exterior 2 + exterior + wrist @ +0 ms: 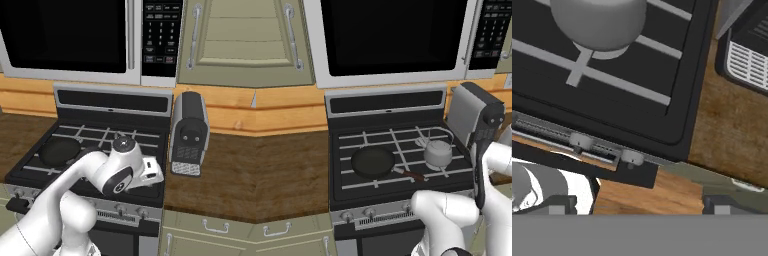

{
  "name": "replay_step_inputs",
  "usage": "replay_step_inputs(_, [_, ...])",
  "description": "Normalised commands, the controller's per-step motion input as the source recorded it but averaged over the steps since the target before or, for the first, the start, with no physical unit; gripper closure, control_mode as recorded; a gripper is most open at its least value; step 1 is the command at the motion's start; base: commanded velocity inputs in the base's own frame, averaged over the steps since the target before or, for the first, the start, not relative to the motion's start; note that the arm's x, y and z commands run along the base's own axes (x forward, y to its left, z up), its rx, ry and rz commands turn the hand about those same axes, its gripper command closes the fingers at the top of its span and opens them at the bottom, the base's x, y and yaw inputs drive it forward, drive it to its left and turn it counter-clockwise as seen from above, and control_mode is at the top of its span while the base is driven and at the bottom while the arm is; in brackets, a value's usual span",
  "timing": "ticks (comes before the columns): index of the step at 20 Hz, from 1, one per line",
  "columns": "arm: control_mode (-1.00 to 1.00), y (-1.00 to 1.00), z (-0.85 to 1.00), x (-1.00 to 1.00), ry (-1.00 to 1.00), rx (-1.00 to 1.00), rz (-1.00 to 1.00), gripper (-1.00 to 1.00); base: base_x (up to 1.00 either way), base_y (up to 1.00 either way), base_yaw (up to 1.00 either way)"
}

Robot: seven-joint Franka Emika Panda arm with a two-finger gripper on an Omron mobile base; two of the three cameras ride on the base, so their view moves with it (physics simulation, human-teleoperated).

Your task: Pick the kettle from the counter and place it on a stove burner. Then turn the burner on.

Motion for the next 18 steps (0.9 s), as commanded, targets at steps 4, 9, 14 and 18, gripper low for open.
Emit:
replay_step_inputs(4, [-1.00,-0.11,-0.05,-0.38,0.02,0.02,-0.21,-1.00,0.00,0.00,0.00])
replay_step_inputs(9, [-1.00,0.00,-0.12,-0.09,-0.01,0.04,-0.17,-1.00,0.00,0.00,0.00])
replay_step_inputs(14, [-1.00,0.00,-0.09,0.00,-0.03,0.14,-0.16,-1.00,0.00,0.00,0.00])
replay_step_inputs(18, [-1.00,0.00,-0.01,0.00,0.00,0.22,-0.10,-1.00,0.00,0.00,0.00])
